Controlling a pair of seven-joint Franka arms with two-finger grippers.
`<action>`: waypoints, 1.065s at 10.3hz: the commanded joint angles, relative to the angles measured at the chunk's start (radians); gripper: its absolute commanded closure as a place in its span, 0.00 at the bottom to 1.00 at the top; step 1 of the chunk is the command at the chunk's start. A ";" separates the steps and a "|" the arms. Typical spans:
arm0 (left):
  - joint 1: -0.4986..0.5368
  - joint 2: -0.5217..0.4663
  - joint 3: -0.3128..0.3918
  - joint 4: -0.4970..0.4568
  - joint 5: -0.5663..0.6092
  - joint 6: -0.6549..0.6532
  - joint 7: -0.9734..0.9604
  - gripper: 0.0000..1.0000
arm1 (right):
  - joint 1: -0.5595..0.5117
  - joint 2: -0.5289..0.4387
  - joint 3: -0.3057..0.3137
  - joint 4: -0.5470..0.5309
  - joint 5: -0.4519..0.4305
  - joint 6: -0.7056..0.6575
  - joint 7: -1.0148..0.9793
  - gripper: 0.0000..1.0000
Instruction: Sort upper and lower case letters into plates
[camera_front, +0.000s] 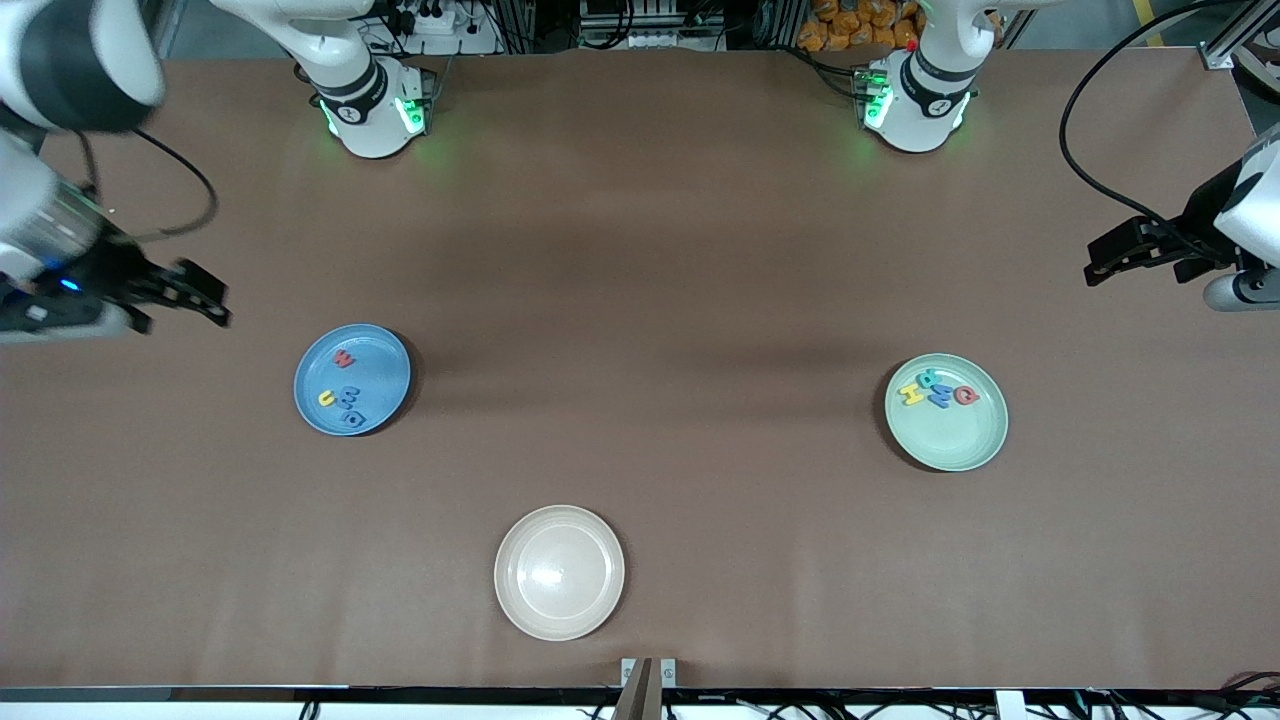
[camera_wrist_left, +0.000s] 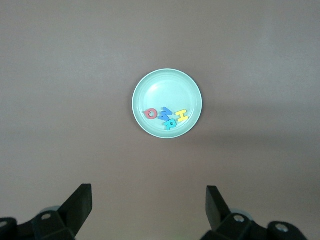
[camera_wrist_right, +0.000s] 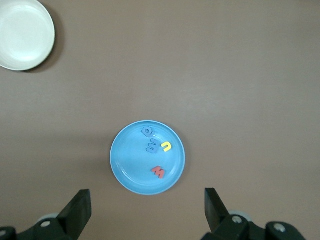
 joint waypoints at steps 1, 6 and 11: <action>-0.007 -0.001 0.002 0.011 0.021 -0.003 0.023 0.00 | -0.060 -0.009 0.028 0.145 -0.004 -0.142 -0.087 0.00; 0.001 0.008 0.003 0.058 0.013 -0.005 0.023 0.00 | -0.063 -0.015 -0.007 0.266 0.021 -0.291 -0.127 0.00; 0.002 0.010 0.005 0.059 0.013 -0.005 0.024 0.00 | -0.063 -0.014 -0.009 0.266 0.019 -0.291 -0.121 0.00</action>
